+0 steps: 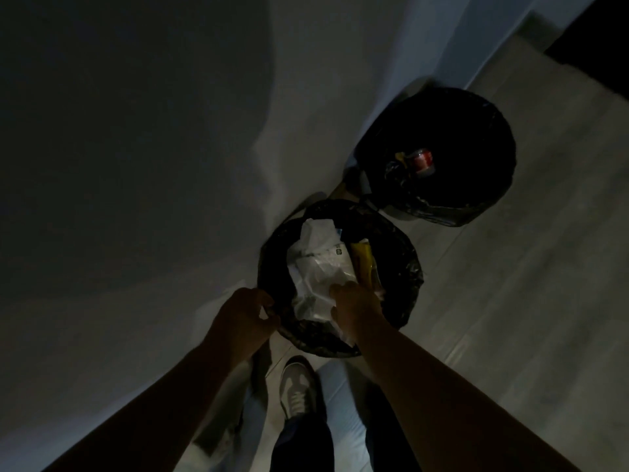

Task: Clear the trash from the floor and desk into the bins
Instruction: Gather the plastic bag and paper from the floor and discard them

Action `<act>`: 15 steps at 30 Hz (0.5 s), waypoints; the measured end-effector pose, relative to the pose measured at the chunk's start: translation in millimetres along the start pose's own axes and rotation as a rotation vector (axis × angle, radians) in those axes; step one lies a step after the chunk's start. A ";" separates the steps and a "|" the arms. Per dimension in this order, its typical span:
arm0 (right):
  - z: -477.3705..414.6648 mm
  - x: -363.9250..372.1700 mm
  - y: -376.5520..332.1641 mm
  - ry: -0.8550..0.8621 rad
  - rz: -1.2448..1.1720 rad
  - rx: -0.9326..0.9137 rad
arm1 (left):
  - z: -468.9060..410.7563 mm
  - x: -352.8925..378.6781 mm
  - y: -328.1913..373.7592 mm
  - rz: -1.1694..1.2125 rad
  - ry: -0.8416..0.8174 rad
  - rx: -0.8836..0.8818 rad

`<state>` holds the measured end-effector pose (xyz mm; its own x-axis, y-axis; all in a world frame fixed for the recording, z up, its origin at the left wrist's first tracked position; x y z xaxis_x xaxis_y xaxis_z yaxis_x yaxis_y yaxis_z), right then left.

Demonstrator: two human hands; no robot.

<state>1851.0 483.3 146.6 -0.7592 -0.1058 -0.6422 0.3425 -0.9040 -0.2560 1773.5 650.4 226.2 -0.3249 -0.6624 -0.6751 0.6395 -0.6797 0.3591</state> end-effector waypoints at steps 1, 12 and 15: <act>-0.2 0.6 3.1 -0.019 0.009 0.000 | -0.2 1.2 -0.4 -0.018 -0.011 0.000; 95.1 -95.1 28.1 0.010 -0.157 -0.023 | 43.3 -43.0 61.2 0.002 -0.028 0.001; 136.8 -132.6 26.2 0.046 -0.175 -0.036 | 76.6 -63.1 84.3 0.011 -0.036 0.003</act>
<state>1885.0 417.0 323.9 -0.7832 0.0716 -0.6176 0.2274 -0.8915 -0.3917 1794.6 610.7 348.5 -0.3432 -0.6807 -0.6473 0.6409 -0.6734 0.3684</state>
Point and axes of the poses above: each hand's wrist, its own z-axis away from the middle knuckle, its own x-axis out of the palm, y = z × x, the point moved 7 cm from there along -z, towards the middle knuckle, and after that the axes turned 4 degrees about y, right-handed, at the moved point
